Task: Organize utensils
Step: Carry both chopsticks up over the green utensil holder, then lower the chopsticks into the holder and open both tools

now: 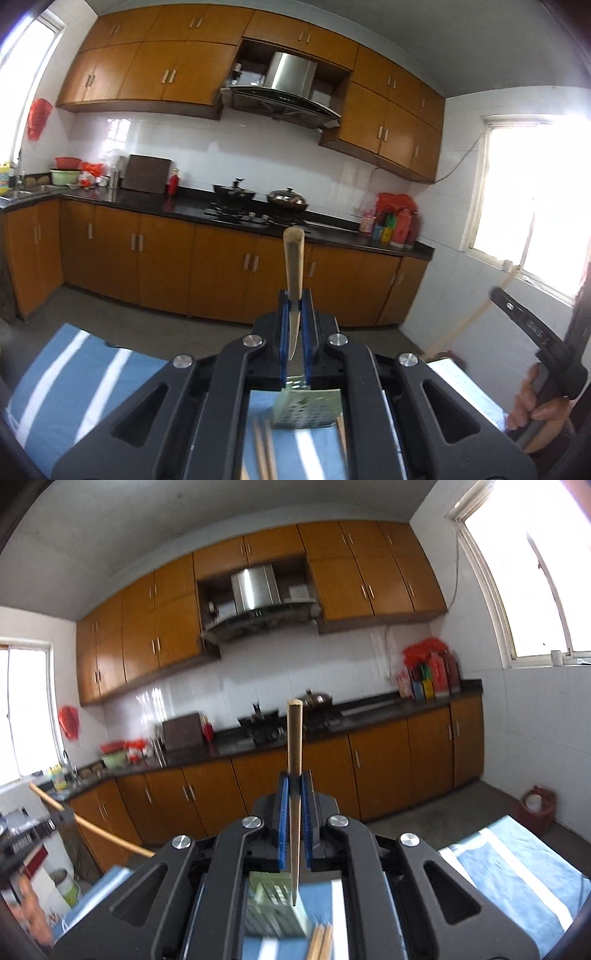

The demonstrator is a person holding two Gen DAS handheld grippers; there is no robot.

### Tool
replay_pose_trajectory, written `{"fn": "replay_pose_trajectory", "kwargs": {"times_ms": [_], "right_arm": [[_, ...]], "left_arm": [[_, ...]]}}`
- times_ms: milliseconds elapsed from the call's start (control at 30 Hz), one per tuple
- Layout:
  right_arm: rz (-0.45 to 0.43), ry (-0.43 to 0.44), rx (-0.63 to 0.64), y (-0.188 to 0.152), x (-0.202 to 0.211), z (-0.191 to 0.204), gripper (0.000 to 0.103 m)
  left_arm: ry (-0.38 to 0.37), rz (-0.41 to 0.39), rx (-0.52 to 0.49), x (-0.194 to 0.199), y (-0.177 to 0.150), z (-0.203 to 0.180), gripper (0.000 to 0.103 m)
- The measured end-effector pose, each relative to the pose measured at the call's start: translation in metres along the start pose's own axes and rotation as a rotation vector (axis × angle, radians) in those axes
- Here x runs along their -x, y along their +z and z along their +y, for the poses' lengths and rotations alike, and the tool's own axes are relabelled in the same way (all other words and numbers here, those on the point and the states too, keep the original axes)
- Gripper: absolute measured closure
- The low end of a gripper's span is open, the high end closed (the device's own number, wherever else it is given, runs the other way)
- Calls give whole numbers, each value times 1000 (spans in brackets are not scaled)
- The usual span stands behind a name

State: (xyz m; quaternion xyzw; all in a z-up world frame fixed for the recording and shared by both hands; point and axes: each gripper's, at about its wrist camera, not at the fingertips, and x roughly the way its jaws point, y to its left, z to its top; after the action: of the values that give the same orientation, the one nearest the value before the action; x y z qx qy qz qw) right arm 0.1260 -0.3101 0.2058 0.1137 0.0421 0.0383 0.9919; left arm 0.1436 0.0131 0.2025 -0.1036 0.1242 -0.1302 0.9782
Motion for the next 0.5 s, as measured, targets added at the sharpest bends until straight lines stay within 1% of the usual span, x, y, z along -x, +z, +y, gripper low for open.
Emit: {"fn": "replay_pose_trajectory", "kwargs": {"times_ms": [100, 167, 267, 333, 500], "right_arm": [[-28, -1, 4, -4, -17, 9, 96], [-20, -9, 19, -14, -32, 15, 96], [22, -21, 33, -32, -51, 16, 96], [54, -25, 31, -43, -60, 15, 96], [124, -31, 28, -63, -73, 10, 96]], "left_arm": [[0, 13, -28, -21, -4, -11, 96], [-3, 47, -41, -39, -12, -16, 96], [-8, 99, -41, -62, -27, -16, 96], [-21, 127, -25, -74, -35, -13, 96], [-16, 175, -25, -97, -53, -8, 96]]}}
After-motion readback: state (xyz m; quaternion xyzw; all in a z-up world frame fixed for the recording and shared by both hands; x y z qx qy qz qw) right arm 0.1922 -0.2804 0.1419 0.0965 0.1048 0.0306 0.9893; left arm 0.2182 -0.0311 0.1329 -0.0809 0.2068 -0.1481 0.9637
